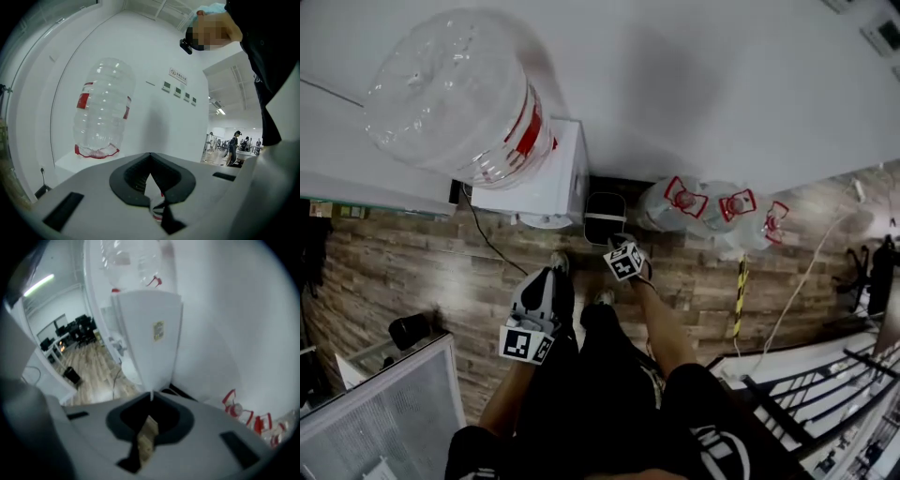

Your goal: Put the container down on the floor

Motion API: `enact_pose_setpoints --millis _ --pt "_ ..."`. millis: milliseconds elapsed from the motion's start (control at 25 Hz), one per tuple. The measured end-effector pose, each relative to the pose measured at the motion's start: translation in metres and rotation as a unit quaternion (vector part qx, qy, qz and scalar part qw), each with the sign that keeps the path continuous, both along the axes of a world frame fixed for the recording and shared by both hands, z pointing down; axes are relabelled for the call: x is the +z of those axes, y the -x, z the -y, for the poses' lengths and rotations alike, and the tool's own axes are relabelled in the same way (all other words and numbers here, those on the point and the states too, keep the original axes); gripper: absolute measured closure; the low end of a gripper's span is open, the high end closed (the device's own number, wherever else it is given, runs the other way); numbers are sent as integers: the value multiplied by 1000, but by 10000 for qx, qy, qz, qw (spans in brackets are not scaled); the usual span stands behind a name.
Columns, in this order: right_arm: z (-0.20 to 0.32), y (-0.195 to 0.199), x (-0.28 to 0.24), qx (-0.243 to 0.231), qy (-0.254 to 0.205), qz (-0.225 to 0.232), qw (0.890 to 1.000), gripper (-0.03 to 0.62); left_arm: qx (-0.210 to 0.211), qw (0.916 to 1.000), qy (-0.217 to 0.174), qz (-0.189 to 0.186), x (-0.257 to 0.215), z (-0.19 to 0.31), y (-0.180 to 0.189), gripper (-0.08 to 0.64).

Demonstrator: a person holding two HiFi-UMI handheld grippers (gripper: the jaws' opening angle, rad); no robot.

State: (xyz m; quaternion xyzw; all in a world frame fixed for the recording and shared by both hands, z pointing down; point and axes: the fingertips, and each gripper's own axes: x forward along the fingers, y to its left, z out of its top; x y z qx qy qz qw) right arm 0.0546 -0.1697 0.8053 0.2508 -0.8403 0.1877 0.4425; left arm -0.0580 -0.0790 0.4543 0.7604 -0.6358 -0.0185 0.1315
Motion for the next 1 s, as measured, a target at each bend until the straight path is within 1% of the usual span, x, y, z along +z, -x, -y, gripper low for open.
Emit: enact_pose_setpoints --millis 80,200,360,520,680,840,1000 --pt "-3 -6 -35 362 75 353 9987 548 -61 10000 4 29 -13 -5 0 529" --pt "-1 -12 -87 797 -51 906 9927 557 -163 9998 11 88 -27 -8 5 529" --pt "-5 -16 -157 1023 -506 1459 9827 557 -160 9999 -11 47 -42 -14 9 529" --pt "-10 -20 -226 1254 -991 1901 9687 557 -109 9999 -52 -45 -56 -15 12 529" --pt "-17 -25 -289 1632 -1412 2166 9521 557 26 10000 -54 -55 -68 -20 21 529" --pt "-28 -28 -342 1924 -1702 2451 9348 557 215 9996 -94 -154 -83 -22 28 529" --pt "-52 -27 -384 2178 -1900 2574 9221 557 399 9987 -214 -215 -99 -30 37 529"
